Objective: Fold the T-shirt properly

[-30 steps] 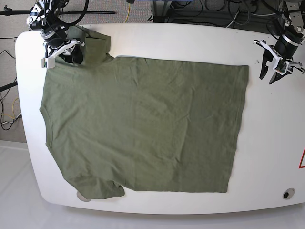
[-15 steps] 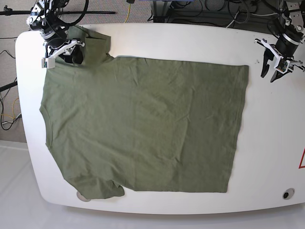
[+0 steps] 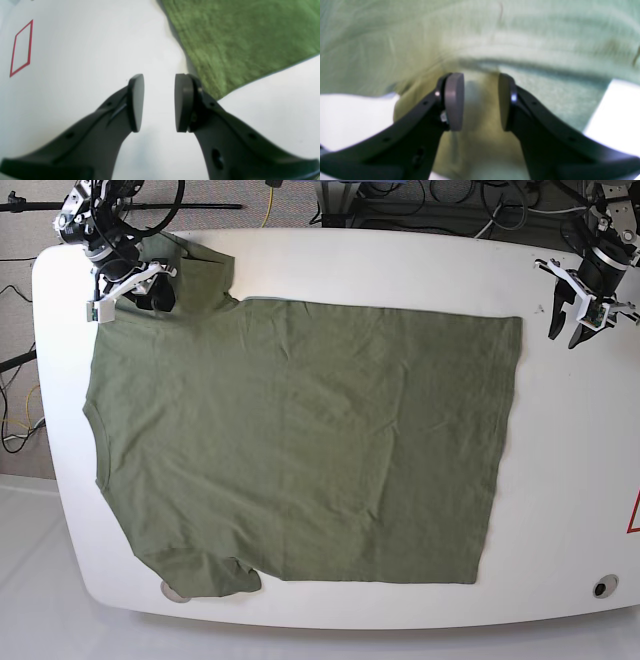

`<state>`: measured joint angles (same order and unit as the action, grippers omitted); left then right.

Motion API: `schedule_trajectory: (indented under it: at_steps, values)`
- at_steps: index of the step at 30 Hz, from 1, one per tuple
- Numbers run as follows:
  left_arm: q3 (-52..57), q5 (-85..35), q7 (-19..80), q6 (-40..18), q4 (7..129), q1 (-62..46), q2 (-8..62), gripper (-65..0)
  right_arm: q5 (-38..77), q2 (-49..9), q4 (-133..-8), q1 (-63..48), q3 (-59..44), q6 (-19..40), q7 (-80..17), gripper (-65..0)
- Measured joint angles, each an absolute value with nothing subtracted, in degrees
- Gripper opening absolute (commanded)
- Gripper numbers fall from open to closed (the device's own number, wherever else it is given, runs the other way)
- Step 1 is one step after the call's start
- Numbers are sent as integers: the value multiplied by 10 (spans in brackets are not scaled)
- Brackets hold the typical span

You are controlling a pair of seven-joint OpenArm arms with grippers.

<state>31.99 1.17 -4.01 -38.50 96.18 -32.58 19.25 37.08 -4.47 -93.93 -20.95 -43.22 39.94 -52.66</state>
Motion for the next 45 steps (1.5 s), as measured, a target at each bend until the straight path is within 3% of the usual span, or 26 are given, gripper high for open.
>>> schedule_trajectory:
  at_steps: [7,16,32,45]
  values:
    - [350,-110,2,-406,944,-322,186,-465,377,-38,-958,-210,-482,401,-556,-423]
    - [367,-182,25,-410,897,-312,186,-459,345,-44,-953,-215,-483,396,-537,-423]
    - [425,-221,60,-399,876,-305,141,-433,343,-43,-948,-222,-487,397,-534,-421]
    - [415,-245,93,-399,871,-307,166,-450,357,-46,-917,-208,-487,401,-536,-422]
